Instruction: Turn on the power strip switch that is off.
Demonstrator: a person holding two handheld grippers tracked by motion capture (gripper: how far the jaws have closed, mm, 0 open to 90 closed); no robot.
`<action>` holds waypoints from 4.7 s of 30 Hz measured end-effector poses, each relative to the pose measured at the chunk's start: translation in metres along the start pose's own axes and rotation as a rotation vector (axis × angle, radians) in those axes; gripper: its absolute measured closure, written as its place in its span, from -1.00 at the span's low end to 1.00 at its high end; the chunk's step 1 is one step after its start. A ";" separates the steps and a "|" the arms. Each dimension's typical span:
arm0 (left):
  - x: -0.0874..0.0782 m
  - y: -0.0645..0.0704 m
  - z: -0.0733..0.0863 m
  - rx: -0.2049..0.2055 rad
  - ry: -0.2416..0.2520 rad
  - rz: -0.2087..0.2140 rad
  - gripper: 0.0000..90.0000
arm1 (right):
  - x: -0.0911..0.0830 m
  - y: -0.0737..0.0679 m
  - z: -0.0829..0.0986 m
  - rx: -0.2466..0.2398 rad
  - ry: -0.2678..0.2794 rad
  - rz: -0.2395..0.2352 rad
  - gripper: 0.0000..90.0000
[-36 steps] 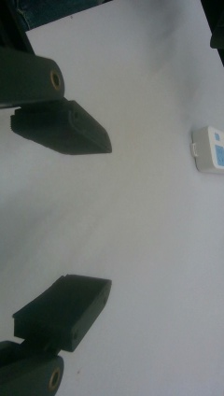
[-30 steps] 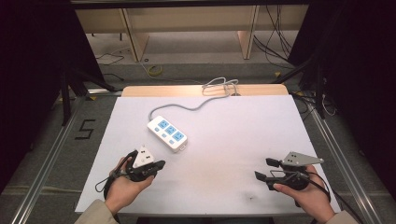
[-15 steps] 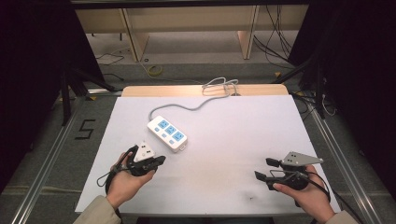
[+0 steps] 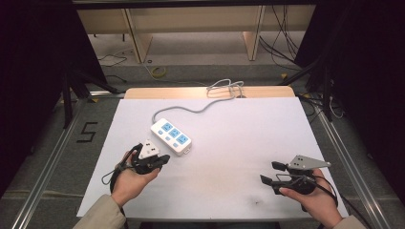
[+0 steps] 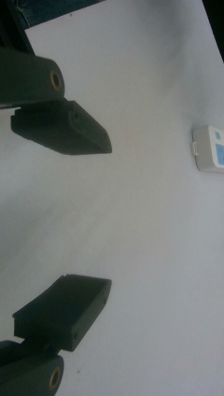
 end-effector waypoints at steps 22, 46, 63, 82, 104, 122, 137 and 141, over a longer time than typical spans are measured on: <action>0.008 -0.020 -0.008 -0.029 0.000 -0.042 0.99 | 0.000 0.000 -0.001 -0.004 0.002 0.003 -0.34; 0.015 -0.035 -0.012 -0.038 -0.017 -0.072 0.99 | 0.000 0.001 0.000 -0.007 -0.002 0.005 -0.34; 0.018 -0.048 -0.014 -0.043 -0.031 -0.097 0.99 | 0.000 0.001 -0.001 -0.006 -0.002 0.006 -0.34; 0.025 -0.058 -0.017 -0.047 -0.041 -0.119 0.99 | 0.000 0.001 -0.001 -0.004 -0.001 0.007 -0.33; 0.030 -0.068 -0.020 -0.043 -0.051 -0.138 0.99 | 0.000 0.002 -0.001 -0.002 0.000 0.007 -0.33; 0.035 -0.078 -0.024 -0.047 -0.062 -0.152 0.99 | 0.000 0.002 0.000 -0.003 -0.001 0.006 -0.33; 0.042 -0.086 -0.025 -0.053 -0.074 -0.167 0.99 | 0.000 0.002 0.000 -0.003 -0.001 0.006 -0.33; 0.044 -0.088 -0.024 -0.048 -0.080 -0.173 0.99 | 0.000 0.002 0.000 -0.003 -0.001 0.006 -0.33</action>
Point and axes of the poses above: each handheld gripper's, and its own axes: x roughly forward along the jaws, z roughly out of its underside, y roughly to its right, the point moved 8 cm from there along x, roughly forward along the jaws, and after that the axes turned 9 degrees about y, right-handed, at the moved point
